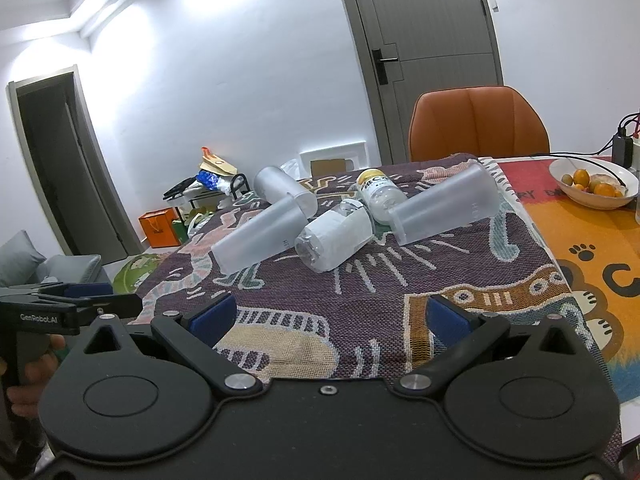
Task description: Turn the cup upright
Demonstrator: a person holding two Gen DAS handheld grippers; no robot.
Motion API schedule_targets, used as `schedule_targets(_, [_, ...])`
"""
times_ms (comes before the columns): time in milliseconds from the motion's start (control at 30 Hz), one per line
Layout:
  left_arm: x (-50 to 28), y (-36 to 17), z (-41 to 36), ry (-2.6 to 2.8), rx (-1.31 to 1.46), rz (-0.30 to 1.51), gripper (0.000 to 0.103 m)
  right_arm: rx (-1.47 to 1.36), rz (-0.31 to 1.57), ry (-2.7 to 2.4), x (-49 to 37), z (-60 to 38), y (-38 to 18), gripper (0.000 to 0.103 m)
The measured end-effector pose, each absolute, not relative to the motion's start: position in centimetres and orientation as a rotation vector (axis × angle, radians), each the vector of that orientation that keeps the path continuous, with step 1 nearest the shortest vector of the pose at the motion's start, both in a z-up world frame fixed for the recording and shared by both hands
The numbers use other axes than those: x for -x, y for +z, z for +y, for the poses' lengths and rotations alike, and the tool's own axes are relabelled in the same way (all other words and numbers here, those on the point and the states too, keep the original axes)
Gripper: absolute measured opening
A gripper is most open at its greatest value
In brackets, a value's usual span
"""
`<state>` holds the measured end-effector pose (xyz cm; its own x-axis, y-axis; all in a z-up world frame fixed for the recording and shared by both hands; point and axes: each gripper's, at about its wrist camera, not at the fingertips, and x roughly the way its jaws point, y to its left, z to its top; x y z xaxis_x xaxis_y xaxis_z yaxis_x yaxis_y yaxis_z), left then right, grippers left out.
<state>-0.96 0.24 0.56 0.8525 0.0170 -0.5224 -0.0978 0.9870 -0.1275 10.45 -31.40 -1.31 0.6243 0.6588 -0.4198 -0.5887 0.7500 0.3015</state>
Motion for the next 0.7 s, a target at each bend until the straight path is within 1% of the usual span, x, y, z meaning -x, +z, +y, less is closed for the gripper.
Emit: schedule_targets(700, [0.1, 0.7, 0.9, 0.059, 0.154, 0.521, 0.103, -0.131, 0.563, 0.682, -11.3, -31.0, -2.5, 0.103])
